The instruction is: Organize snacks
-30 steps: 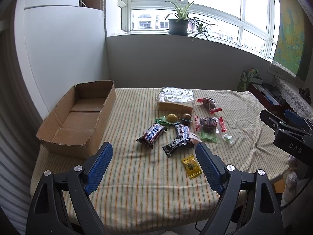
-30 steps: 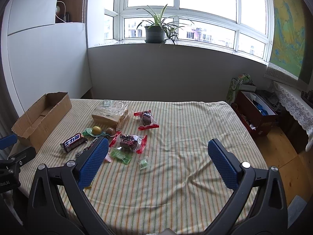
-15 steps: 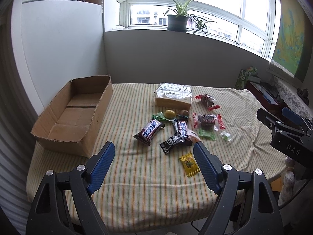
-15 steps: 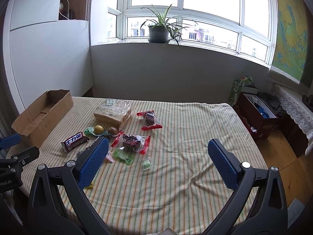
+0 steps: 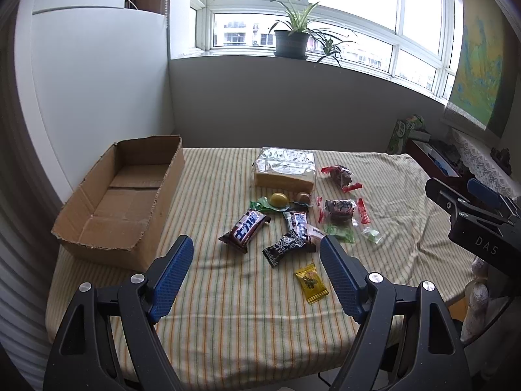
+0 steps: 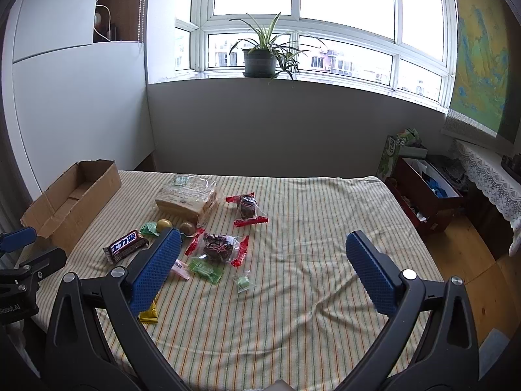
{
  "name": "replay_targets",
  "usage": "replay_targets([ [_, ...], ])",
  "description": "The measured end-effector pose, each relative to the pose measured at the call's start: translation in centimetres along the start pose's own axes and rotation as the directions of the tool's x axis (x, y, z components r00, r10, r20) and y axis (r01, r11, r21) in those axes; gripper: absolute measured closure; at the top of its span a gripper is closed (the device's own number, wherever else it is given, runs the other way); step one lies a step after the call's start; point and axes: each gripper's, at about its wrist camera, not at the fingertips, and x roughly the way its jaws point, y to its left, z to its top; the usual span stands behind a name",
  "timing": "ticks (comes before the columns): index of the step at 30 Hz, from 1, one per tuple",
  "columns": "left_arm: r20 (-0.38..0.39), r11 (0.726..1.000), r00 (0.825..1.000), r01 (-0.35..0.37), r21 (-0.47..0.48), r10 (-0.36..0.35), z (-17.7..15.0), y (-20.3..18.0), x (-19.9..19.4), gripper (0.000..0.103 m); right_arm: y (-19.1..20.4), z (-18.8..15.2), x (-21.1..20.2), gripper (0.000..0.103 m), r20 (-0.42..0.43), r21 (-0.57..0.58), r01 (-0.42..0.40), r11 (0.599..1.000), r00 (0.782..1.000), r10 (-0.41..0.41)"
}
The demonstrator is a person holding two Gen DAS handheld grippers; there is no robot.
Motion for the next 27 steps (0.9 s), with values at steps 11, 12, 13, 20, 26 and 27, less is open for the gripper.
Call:
replay_targets([
  [11,-0.013,1.0,1.0,0.012,0.003,-0.012,-0.4,-0.4,0.1,0.023,0.0,-0.1,-0.1,0.0,0.002,0.001,-0.004,1.0,1.0,0.004],
  [12,-0.013,1.0,1.0,0.013,0.001,-0.013,-0.3,-0.4,0.1,0.023,0.0,-0.1,-0.2,0.0,0.009,0.003,-0.006,1.0,1.0,0.006],
  [13,-0.011,1.0,1.0,0.013,-0.001,-0.013,-0.3,-0.4,0.0,0.023,0.0,-0.1,-0.3,0.0,0.014,0.004,-0.004,1.0,1.0,0.004],
  [20,-0.016,1.0,1.0,0.015,-0.004,-0.015,-0.4,-0.4,0.0,0.023,0.2,0.1,-0.3,0.0,0.018,-0.003,-0.002,1.0,1.0,0.002],
  [26,-0.078,0.998,0.996,0.049,-0.036,-0.051,-1.2,0.1,1.5,0.029,0.0,-0.3,1.1,0.008,-0.038,-0.017,-0.047,0.999,0.998,0.046],
  [27,-0.093,0.997,0.994,0.056,-0.046,-0.06,-1.4,0.2,1.9,0.031,0.0,-0.5,1.4,0.01,-0.053,-0.023,-0.058,0.998,0.997,0.057],
])
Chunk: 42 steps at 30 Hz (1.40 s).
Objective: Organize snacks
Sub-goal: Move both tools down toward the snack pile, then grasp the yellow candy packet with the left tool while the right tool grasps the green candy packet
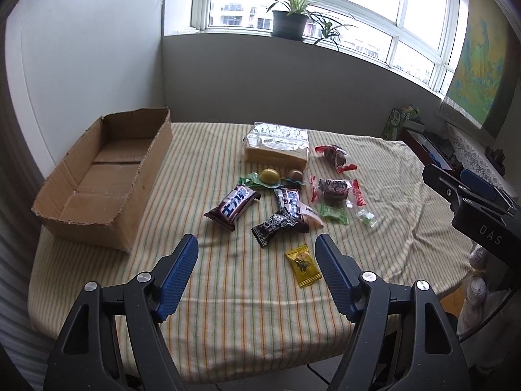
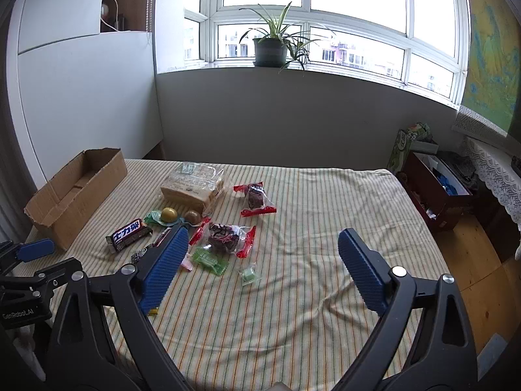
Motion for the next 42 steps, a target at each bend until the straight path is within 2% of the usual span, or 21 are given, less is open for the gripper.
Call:
replay_targets([
  [2,-0.034,1.0,0.999,0.019,-0.016,-0.019,-0.4,0.3,0.8,0.034,0.0,-0.4,0.8,0.012,-0.031,-0.011,-0.031,0.999,0.999,0.031],
  [7,-0.112,0.996,0.991,0.072,-0.043,-0.076,-1.4,0.0,2.8,0.04,-0.1,-1.6,3.1,0.025,-0.135,-0.021,-0.128,0.992,0.983,0.124],
  [9,-0.136,0.994,0.985,0.098,-0.044,-0.104,-1.9,-0.4,3.5,0.043,-0.2,-2.0,4.1,0.031,-0.177,-0.013,-0.175,0.984,0.969,0.17],
  [13,-0.184,0.991,0.974,0.126,-0.036,-0.13,-2.5,-1.6,4.9,0.046,0.0,-2.7,6.1,0.032,-0.246,-0.009,-0.242,0.97,0.941,0.233],
  [15,-0.203,0.99,0.969,0.138,-0.033,-0.142,-2.9,-2.2,5.5,0.047,0.2,-2.9,7.0,0.041,-0.277,-0.017,-0.269,0.963,0.927,0.254],
  [17,-0.22,0.989,0.964,0.143,-0.031,-0.146,-3.0,-2.5,6.0,0.05,0.4,-3.1,7.9,0.043,-0.304,-0.029,-0.293,0.956,0.913,0.271],
  [20,-0.239,0.989,0.96,0.14,-0.038,-0.145,-3.1,-2.7,6.7,0.052,0.5,-3.3,9.3,0.043,-0.346,-0.022,-0.329,0.944,0.889,0.302],
  [23,-0.252,0.99,0.957,0.135,-0.042,-0.142,-3.1,-2.7,7.4,0.052,0.5,-3.4,10.6,0.044,-0.371,-0.013,-0.343,0.939,0.874,0.314],
  [25,-0.258,0.991,0.957,0.13,-0.035,-0.135,-3.0,-2.8,7.7,0.055,0.7,-3.3,11.4,0.05,-0.385,-0.006,-0.367,0.93,0.859,0.337],
  [33,-0.256,0.995,0.962,0.099,-0.003,-0.096,-2.6,-3.2,8.3,0.061,3.2,-2.6,14.2,0.052,-0.434,-0.075,-0.438,0.896,0.823,0.366],
  [38,-0.243,0.997,0.969,0.066,0.046,-0.053,-2.5,-3.5,8.7,0.071,4.5,-2.6,15.7,0.052,-0.457,-0.133,-0.448,0.884,0.819,0.346],
  [42,-0.242,0.997,0.969,0.06,0.041,-0.048,-2.5,-2.9,8.7,0.08,5.1,-2.5,15.9,0.055,-0.463,-0.16,-0.45,0.878,0.82,0.336],
])
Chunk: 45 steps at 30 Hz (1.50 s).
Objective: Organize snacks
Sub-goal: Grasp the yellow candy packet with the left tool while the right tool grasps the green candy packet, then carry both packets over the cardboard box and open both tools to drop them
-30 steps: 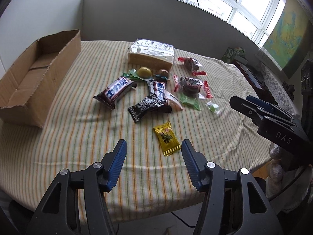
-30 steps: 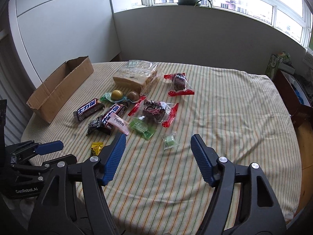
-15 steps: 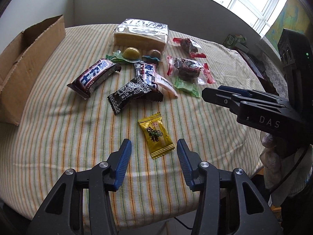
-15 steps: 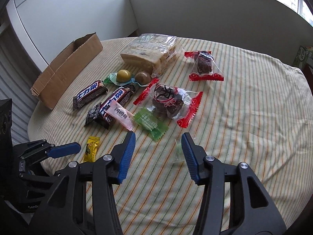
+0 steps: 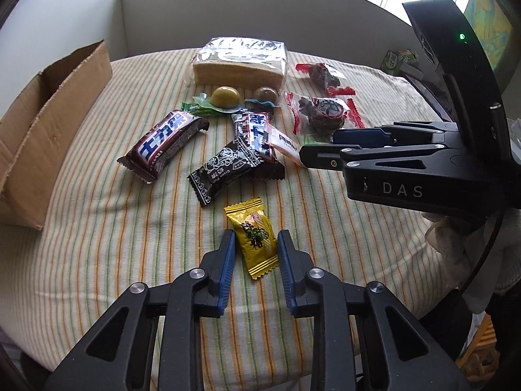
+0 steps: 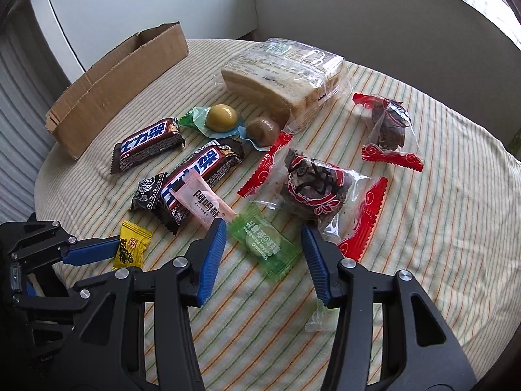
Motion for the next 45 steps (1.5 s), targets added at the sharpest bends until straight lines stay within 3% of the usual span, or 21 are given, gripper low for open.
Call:
replay_targets([
  [9,0.005,1.0,1.0,0.016,-0.013,-0.016,-0.2,1.0,0.1,0.088,0.4,-0.7,-0.6,0.079,-0.013,-0.013,0.031,0.999,0.999,-0.031],
  [32,0.044,0.995,0.999,0.031,-0.095,-0.027,-1.3,4.6,-1.8,0.096,0.8,-2.0,-4.6,0.08,0.057,0.1,0.002,0.995,0.998,-0.008],
  [38,0.1,0.99,0.994,0.047,-0.13,-0.034,-0.3,6.3,-4.0,0.096,2.9,-0.3,-6.2,0.08,0.103,0.071,-0.014,0.997,0.995,0.006],
  [45,0.206,0.987,0.978,-0.003,-0.162,0.036,2.0,10.1,-7.7,0.096,6.8,4.1,-7.8,0.08,0.186,0.002,-0.051,0.999,0.981,0.05],
])
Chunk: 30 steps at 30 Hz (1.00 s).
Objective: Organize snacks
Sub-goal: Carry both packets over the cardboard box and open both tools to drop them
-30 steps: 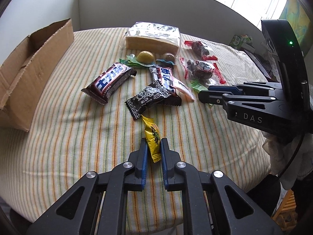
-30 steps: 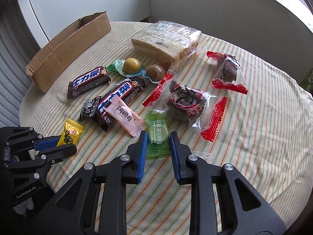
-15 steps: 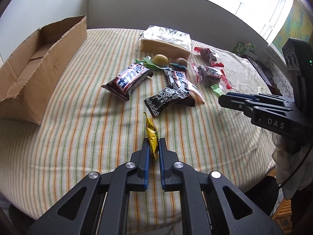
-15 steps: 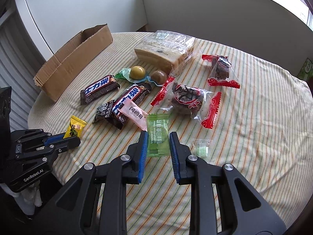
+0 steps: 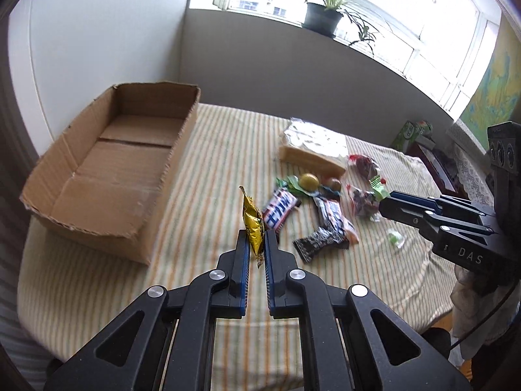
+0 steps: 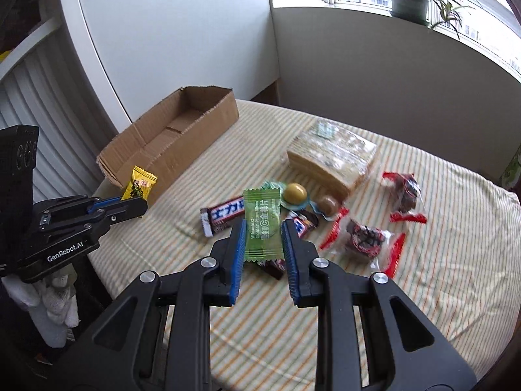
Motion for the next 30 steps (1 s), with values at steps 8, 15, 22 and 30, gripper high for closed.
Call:
replay_targets([
  [8,0.073,0.996,0.994,-0.081,-0.022,0.082,2.9,4.9,-1.6,0.096,5.5,5.7,2.6,0.08,0.044,-0.069,-0.066,0.995,0.997,0.069],
  [15,0.097,0.992,0.988,-0.118,-0.048,0.123,4.3,8.6,-1.7,0.096,9.7,9.2,6.5,0.08,0.027,-0.117,-0.125,0.985,0.991,0.129],
  [22,0.087,0.989,0.986,-0.134,-0.068,0.139,5.0,11.3,-0.9,0.096,12.2,11.1,10.8,0.079,-0.017,-0.145,-0.149,0.978,0.989,0.148],
  [30,0.068,0.987,0.988,-0.134,-0.089,0.141,5.2,12.8,-0.1,0.084,12.3,11.4,13.1,0.078,-0.046,-0.123,-0.145,0.982,0.989,0.141],
])
